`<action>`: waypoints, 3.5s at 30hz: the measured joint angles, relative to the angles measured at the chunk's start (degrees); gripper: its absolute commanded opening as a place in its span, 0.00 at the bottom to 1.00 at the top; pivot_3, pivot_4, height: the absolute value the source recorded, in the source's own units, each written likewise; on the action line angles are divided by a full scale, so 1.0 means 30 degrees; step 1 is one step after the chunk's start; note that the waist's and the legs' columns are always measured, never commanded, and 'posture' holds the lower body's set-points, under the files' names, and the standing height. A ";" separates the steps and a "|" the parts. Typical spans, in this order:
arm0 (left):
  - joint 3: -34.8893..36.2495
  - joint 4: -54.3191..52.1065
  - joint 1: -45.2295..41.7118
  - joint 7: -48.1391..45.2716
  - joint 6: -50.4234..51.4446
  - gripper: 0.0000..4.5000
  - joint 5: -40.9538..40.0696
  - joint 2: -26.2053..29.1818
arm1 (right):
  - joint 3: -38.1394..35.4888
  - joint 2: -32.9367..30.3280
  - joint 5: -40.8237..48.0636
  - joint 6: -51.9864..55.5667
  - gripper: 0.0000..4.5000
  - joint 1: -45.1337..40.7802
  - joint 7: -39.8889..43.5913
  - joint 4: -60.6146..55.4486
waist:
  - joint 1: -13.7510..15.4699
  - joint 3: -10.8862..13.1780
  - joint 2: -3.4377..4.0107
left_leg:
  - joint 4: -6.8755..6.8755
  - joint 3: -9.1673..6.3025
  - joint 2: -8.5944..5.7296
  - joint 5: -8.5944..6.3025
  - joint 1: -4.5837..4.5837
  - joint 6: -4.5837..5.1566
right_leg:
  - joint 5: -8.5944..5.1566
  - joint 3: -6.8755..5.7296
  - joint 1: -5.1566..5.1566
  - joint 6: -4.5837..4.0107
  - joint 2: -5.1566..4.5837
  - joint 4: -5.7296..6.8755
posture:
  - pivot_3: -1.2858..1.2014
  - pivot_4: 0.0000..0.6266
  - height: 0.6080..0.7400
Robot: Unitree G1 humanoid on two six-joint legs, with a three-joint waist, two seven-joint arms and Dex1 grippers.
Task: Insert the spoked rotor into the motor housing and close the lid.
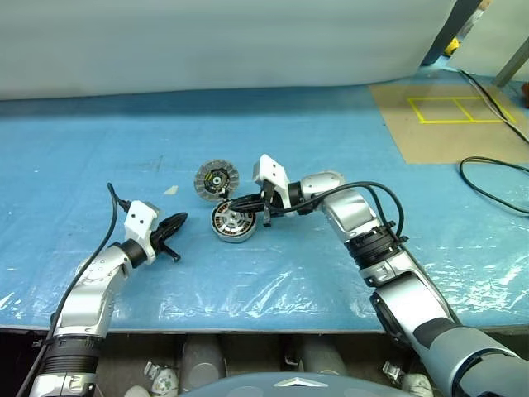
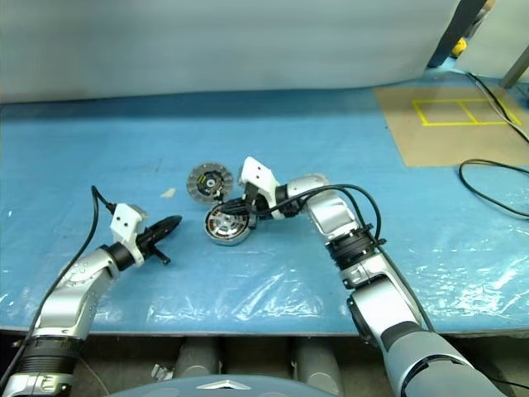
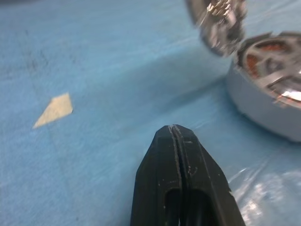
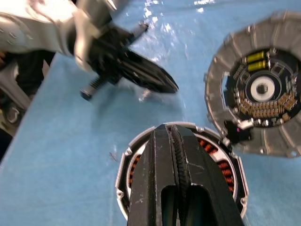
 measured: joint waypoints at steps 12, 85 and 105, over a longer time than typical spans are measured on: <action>-0.0694 1.0461 -0.8693 -0.1774 -0.3811 0.00 0.0614 -0.2459 | -0.0941 -0.2471 0.2780 0.4812 0.01 0.1782 -0.0921 -0.5331 | 0.0396 0.0003 -0.0020 | -0.0025 -0.0014 -0.0025 0.0007 -0.0007 -0.0017 | 0.0052 0.0003 0.0022 0.0085 -0.0004 -0.0058 | 0.52 0.24 1.00; -0.0011 -0.7374 0.4314 -0.3487 -0.1806 0.00 -0.2299 -0.0242 | 0.1634 0.0382 0.0004 -0.0567 0.85 0.1068 -0.4355 0.1328 | 0.0282 0.0013 -0.0001 | -0.0091 -0.0017 -0.0007 0.0001 -0.0081 -0.0031 | 0.0064 -0.0028 0.0011 0.0092 0.0004 -0.0224 | 0.52 0.24 1.00; 0.0359 -0.7269 0.5401 -0.3233 -0.1867 0.00 -0.2677 -0.0029 | 0.1650 0.1593 -0.0940 -0.0510 0.65 0.1728 -0.5689 0.0737 | -0.0157 0.0013 -0.0003 | -0.0103 -0.0004 -0.0004 0.0000 -0.0009 -0.0030 | 0.0063 -0.0018 0.0051 0.0089 0.0007 -0.0220 | 0.52 0.24 1.00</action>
